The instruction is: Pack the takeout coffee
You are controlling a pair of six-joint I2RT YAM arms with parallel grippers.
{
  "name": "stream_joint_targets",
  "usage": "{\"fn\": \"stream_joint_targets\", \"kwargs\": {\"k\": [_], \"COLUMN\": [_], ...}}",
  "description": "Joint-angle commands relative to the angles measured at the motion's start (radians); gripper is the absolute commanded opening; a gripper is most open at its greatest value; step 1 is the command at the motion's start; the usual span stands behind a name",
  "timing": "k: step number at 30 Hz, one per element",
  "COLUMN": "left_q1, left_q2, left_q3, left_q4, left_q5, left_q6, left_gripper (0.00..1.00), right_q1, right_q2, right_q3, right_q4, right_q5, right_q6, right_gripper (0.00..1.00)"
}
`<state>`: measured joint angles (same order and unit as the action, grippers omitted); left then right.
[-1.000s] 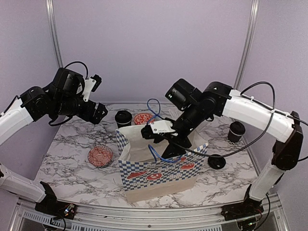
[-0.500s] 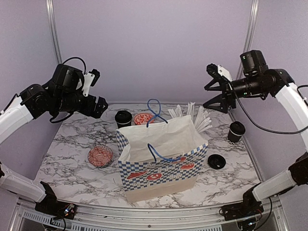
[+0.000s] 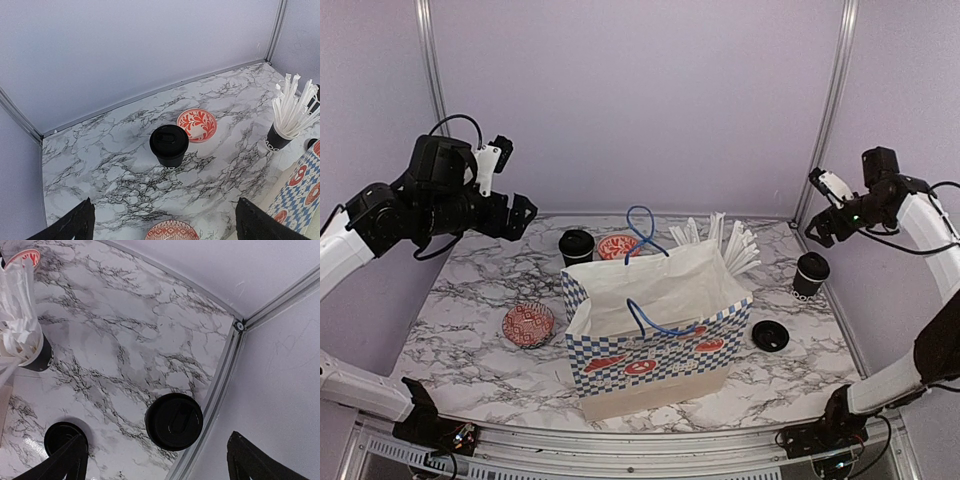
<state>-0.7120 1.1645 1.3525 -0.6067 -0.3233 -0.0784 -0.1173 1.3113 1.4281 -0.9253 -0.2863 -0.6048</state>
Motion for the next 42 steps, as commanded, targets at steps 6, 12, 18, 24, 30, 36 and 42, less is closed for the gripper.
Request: {"fn": "stream_joint_targets", "kwargs": {"k": [6, 12, 18, 24, 30, 36, 42], "left_q1": [0.005, 0.005, 0.005, 0.005, 0.005, 0.006, 0.005], "left_q2": [-0.052, -0.067, -0.068, -0.06, -0.055, -0.048, -0.051], "left_q3": [-0.045, -0.059, -0.066, -0.067, -0.075, -0.078, -0.078], "left_q4": [0.029, 0.03, 0.03, 0.029, 0.03, 0.031, 0.031], "left_q5": [0.047, 0.057, 0.058, 0.058, 0.053, 0.06, 0.065], "left_q6": [-0.015, -0.018, -0.022, -0.019, -0.015, -0.017, -0.017], "left_gripper": [0.99, 0.99, 0.99, 0.99, 0.99, 0.99, 0.99], "right_q1": [-0.007, -0.011, -0.021, -0.04, -0.05, -0.051, -0.051], "right_q2": [0.225, 0.329, 0.4, 0.454, 0.477, 0.496, 0.505], "right_q3": [0.046, 0.093, 0.146, 0.181, 0.19, 0.202, 0.207], "right_q4": [-0.118, -0.137, -0.135, -0.135, -0.128, -0.129, -0.141], "right_q5": [0.236, 0.255, 0.255, 0.254, 0.249, 0.238, 0.225], "right_q6": [0.027, 0.019, 0.017, 0.018, 0.011, 0.018, 0.023], "right_gripper": [0.9, 0.89, 0.87, 0.86, 0.86, 0.84, 0.77]}}
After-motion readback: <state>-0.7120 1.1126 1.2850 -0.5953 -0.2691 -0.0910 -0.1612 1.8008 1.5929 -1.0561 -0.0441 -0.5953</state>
